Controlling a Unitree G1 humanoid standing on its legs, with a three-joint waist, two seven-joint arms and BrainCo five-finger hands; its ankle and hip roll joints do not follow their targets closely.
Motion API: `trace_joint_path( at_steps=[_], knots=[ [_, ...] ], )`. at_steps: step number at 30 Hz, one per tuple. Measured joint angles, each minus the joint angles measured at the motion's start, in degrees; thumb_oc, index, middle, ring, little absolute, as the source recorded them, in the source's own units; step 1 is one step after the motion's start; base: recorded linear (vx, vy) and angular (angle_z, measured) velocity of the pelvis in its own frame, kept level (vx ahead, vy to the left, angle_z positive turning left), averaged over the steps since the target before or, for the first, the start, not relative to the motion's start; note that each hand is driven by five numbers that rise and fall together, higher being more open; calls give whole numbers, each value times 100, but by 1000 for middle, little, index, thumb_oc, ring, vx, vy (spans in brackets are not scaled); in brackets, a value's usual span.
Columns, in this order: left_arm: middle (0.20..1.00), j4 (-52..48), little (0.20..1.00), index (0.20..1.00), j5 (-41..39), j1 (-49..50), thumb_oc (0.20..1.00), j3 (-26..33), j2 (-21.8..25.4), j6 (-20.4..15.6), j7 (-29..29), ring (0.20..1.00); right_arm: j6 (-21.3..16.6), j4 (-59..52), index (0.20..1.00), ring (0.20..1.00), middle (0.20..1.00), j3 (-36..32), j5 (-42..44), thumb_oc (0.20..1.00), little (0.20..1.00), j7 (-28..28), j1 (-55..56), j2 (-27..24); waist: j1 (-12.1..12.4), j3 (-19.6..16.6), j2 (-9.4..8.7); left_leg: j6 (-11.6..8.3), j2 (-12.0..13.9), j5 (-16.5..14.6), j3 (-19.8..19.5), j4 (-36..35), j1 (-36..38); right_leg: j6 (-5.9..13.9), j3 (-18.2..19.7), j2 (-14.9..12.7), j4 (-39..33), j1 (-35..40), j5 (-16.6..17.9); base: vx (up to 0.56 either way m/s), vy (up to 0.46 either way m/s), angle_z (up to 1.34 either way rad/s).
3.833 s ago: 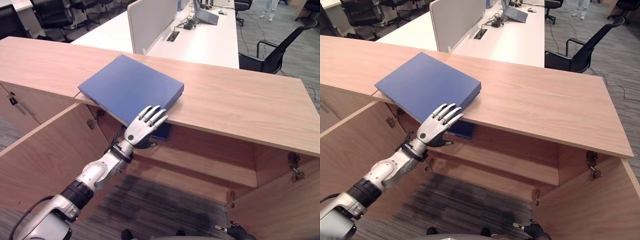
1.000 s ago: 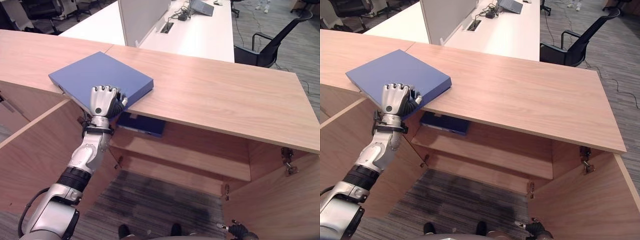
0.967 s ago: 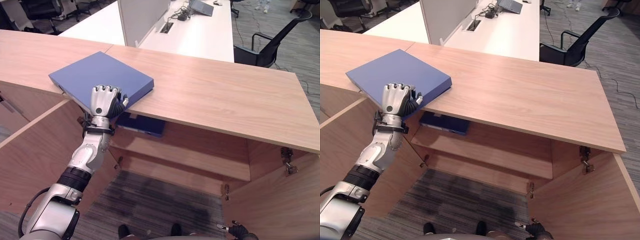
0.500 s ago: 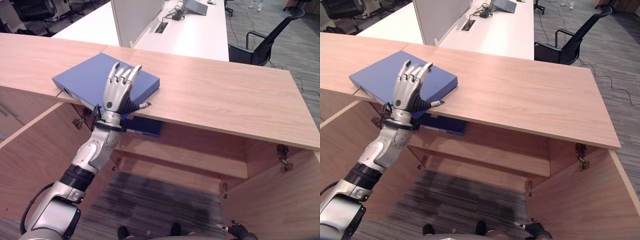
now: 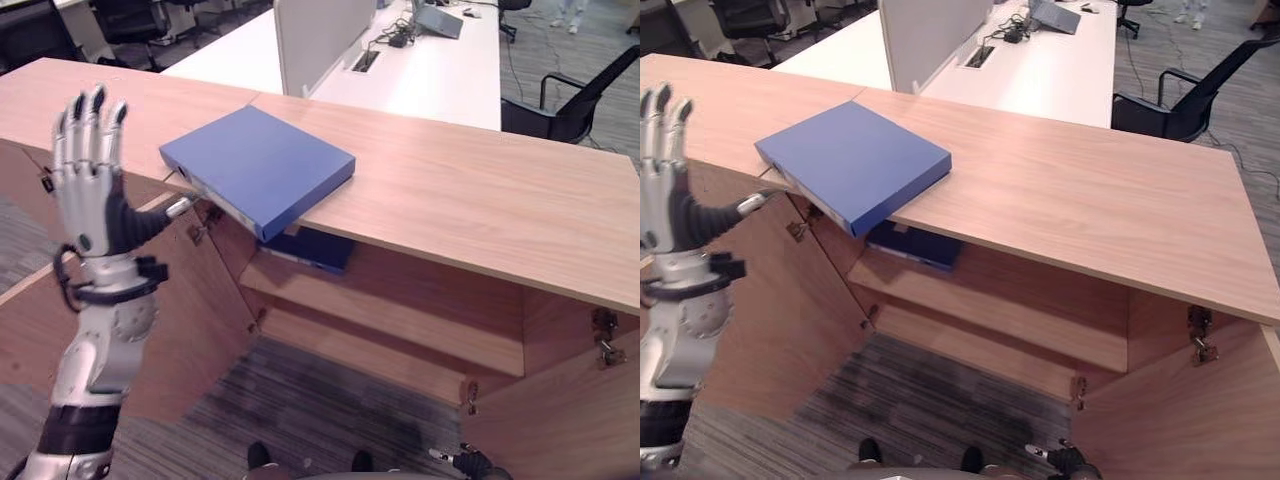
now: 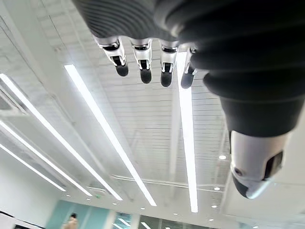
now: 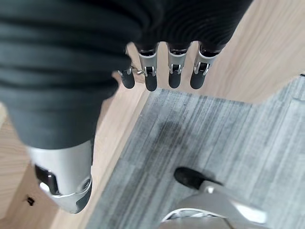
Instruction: Put the empty folder in the office cabinet
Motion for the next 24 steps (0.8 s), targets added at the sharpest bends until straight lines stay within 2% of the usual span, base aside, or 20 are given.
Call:
trace_joint_path(
  at_steps=[3,8,10,12,18,24],
  knots=[
    [1000,163,1000,1000,72,739,1000,75,53,-17,12,1000,-5,3,1000,1000,1000,-41,1,1000,1000,0,12,-3,36,62,64,0,-9,0,-56,-2,-21,0,-29,2,0,1,1,-1,-8,9],
    [1000,653,1000,1000,272,826,1000,-296,102,-28,-182,1000,-9,-6,1000,1000,1000,-87,4,1000,1000,3,-3,-31,31,124,113,-3,-21,-8,-126,-19,-38,-4,-61,2,-1,-9,-2,9,-4,9],
    [1000,1031,1000,1000,287,401,1000,-942,219,-46,-319,1000,-21,-1,1000,1000,1000,-95,4,1000,1000,3,-13,-43,-10,139,145,7,-29,-180,-118,-38,-16,23,-52,5,2,-3,16,0,0,0],
    [1000,1310,1000,1000,393,-155,1000,-1438,257,-26,-427,1000,-37,-7,1000,1000,1000,-73,5,1000,1000,1,-24,-39,-44,136,82,35,-63,-213,-47,-45,5,69,19,-25,2,1,48,18,10,-12],
    [1000,1515,1000,1000,505,-1057,1000,-2165,239,-5,-491,1000,-92,-13,1000,1000,1000,15,6,1000,1000,-8,-94,-36,-302,120,17,37,-64,-210,67,-66,131,86,139,-28,4,42,59,12,4,-12],
    [1000,1709,1000,1000,733,-1587,1000,-2753,224,49,-491,1000,-89,-10,1000,1000,1000,40,5,1000,1000,-24,-74,-39,-431,75,8,23,-49,-199,85,-17,201,62,243,-29,5,78,35,2,2,-8]
  ],
)
